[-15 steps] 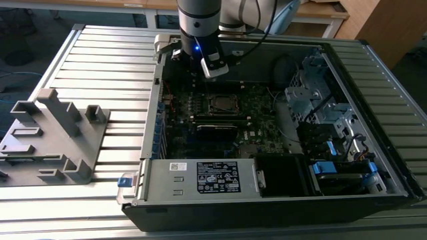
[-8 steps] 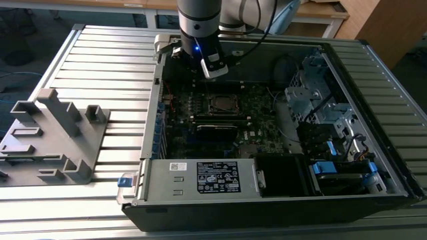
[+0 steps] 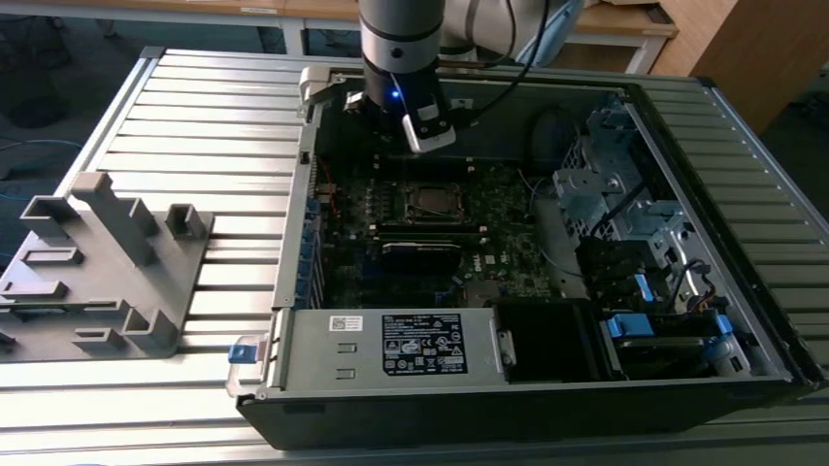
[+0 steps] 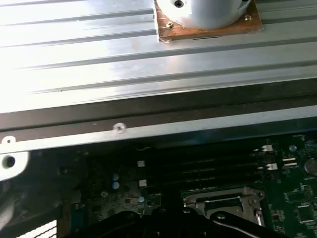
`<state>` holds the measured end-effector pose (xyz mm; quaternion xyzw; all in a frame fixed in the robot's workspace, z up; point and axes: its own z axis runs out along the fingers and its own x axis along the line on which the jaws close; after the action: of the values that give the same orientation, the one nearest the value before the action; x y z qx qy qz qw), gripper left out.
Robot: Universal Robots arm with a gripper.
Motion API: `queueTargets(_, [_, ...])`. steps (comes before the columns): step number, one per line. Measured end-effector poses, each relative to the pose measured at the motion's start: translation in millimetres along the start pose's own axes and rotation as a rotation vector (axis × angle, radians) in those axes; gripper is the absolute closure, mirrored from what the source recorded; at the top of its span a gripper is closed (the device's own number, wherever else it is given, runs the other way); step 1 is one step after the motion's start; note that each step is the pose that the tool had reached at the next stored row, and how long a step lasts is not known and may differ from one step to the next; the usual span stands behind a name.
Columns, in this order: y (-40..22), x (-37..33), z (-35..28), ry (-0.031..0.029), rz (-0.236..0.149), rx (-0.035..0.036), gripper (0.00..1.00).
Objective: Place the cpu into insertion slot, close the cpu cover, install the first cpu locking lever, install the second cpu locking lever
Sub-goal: 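Install the first cpu locking lever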
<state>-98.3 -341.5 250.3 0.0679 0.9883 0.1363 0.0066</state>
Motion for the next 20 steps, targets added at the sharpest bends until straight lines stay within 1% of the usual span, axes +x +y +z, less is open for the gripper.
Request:
queueTargets(7, [2.9,-21.5,0.7,0.0001,0.000,0.0003,0.89])
queueTargets(8, [3.1,-23.2,0.7,0.0002,0.000,0.0006,0.89])
queueTargets(12, [3.1,-23.5,0.9,-0.0001,0.000,0.0004,0.89])
queueTargets(13, [3.1,-23.6,1.3,-0.0004,0.000,0.0017,0.89])
queueTargets(16, [2.5,-24.1,3.5,-0.0021,0.000,0.0155,0.89])
queueTargets(17, [2.3,-24.3,4.2,-0.0032,-0.001,0.0215,0.89])
queueTargets(19, [2.2,-24.5,5.4,-0.0057,-0.001,0.0361,0.89])
queueTargets(20, [2.2,-24.5,6.4,-0.0068,-0.001,0.0417,0.89])
